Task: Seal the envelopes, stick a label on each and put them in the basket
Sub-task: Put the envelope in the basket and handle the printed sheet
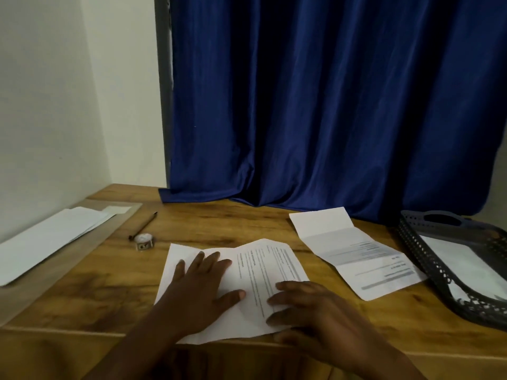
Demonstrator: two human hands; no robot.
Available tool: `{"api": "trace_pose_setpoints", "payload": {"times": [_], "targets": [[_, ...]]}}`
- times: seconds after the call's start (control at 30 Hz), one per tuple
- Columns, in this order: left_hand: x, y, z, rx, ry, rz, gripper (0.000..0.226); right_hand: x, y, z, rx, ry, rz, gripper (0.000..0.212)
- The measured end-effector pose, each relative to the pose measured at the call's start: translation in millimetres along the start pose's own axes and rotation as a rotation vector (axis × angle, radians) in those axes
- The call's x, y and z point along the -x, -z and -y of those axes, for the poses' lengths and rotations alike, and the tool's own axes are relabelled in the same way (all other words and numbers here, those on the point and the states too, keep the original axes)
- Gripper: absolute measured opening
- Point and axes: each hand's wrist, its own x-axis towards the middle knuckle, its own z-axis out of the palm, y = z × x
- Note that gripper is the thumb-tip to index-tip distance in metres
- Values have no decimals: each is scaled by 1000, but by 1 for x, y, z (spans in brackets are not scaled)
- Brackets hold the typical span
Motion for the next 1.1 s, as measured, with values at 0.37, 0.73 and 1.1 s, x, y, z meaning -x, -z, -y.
{"api": "trace_pose_setpoints", "payload": {"times": [0.37,0.73,1.1], "targets": [[-14,-17,-7,-51,-60,69,90,-54,-25,24,-96,-350,-262,54],[-14,-24,3,-140,-121,24,79,-69,-48,22,-86,-443,53,70],[-12,-10,28,-83,12,98,97,-38,-42,-23,56,-572,110,72]]}}
